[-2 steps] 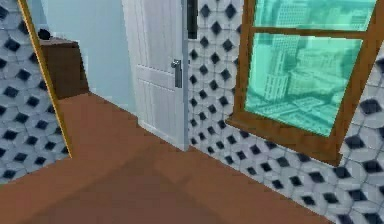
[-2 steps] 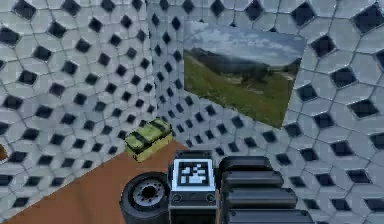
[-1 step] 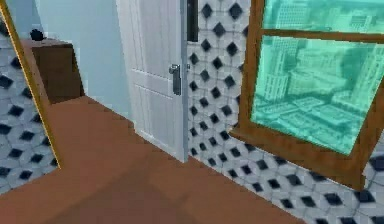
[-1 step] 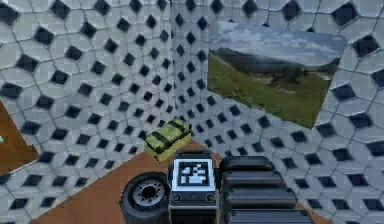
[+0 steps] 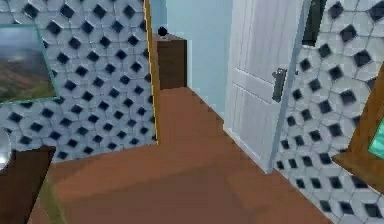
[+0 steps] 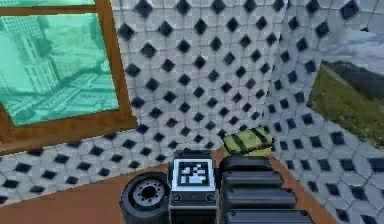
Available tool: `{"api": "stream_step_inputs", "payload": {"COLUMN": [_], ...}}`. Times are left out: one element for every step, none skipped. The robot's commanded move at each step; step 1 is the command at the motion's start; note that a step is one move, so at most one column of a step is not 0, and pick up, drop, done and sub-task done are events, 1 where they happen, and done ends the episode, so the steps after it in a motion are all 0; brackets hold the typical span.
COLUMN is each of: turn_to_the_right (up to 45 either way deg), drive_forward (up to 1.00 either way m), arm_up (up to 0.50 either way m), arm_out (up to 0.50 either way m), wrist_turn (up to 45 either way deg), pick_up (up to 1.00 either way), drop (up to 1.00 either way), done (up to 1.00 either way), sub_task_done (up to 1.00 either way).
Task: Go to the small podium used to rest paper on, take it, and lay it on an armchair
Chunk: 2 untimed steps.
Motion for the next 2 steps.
{"api": "stream_step_inputs", "payload": {"turn_to_the_right": [0.0,0.0], "drive_forward": [1.0,1.0], "arm_up": [0.0,0.0], "arm_out": [0.0,0.0], "wrist_turn": [0.0,0.0], "pick_up": [0.0,0.0], "drop": [0.0,0.0], "done": [0.0,0.0], "sub_task_done": [0.0,0.0]}}
